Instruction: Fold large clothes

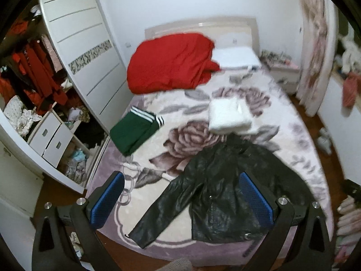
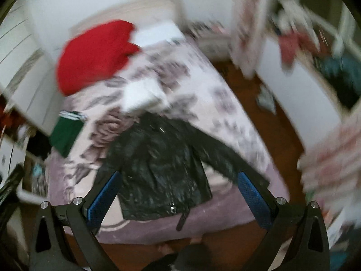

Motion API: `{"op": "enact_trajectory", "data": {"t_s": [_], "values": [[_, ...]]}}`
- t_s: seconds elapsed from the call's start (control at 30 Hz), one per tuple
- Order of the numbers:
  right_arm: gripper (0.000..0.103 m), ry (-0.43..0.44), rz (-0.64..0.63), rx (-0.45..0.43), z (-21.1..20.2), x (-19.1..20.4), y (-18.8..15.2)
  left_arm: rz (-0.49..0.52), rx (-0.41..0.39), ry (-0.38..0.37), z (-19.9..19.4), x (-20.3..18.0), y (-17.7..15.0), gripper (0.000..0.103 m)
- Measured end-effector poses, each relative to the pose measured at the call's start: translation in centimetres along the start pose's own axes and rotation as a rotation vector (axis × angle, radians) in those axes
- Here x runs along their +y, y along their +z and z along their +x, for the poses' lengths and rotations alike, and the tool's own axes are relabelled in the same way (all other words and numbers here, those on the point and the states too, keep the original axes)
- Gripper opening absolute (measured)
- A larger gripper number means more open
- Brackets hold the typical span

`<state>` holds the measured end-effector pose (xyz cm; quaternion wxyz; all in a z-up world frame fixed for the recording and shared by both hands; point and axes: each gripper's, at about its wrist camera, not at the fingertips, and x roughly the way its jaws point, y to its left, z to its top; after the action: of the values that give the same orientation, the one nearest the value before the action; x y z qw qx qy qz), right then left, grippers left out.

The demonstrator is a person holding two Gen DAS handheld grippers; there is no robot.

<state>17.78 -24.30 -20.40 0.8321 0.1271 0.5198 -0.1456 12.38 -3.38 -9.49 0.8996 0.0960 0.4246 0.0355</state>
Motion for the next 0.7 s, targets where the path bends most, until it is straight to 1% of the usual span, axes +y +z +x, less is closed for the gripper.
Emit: {"op": "enact_trajectory", "data": {"t_s": [0.07, 0.1, 0.2, 0.23, 0.33, 0.43, 0.47, 0.57, 0.6, 0.63, 0.7], "values": [[0.092, -0.008, 0.144, 0.084, 7.2, -4.9, -0.3, 0.018, 0.052, 0.019, 4.4, -2.3, -1.2, 0.103], [0.091, -0.014, 0.207, 0.118, 10.3, -7.2, -0.4, 0.027, 0.081, 0.027, 6.4, -3.4, -2.0, 0.103], [0.09, -0.04, 0.373, 0.18, 18.6, -14.2, -2.1, 0.048, 0.169, 0.057, 12.4, -6.8, -4.4, 0.103], [0.09, -0.049, 0.427, 0.203, 21.6, -17.0, -3.3, 0.06, 0.205, 0.075, 15.0, -8.3, -5.3, 0.103], [0.09, -0.046, 0.574, 0.283, 29.8, -23.9, -6.6, 0.08, 0.276, 0.105, 19.3, -11.1, -7.8, 0.103], [0.091, -0.023, 0.751, 0.356, 35.9, -30.0, -11.3, 0.097, 0.354, 0.106, 24.1, -14.2, -10.6, 0.103], [0.091, -0.011, 0.804, 0.368, 37.1, -31.7, -12.9, 0.111, 0.372, 0.113, 25.1, -14.9, -11.4, 0.103], [0.091, 0.053, 0.971, 0.374, 40.9, -35.2, -17.7, 0.145, 0.421, 0.126, 27.9, -17.4, -13.7, 0.103], [0.091, 0.096, 1.045, 0.339, 42.1, -36.5, -19.2, 0.148, 0.437, 0.125, 28.7, -18.1, -14.2, 0.103], [0.091, 0.118, 1.083, 0.313, 42.7, -37.0, -19.7, 0.15, 0.455, 0.121, 29.6, -18.8, -14.9, 0.103], [0.091, 0.136, 1.162, 0.229, 44.3, -38.6, -20.9, 0.164, 0.473, 0.116, 31.0, -20.4, -15.4, 0.103]]}}
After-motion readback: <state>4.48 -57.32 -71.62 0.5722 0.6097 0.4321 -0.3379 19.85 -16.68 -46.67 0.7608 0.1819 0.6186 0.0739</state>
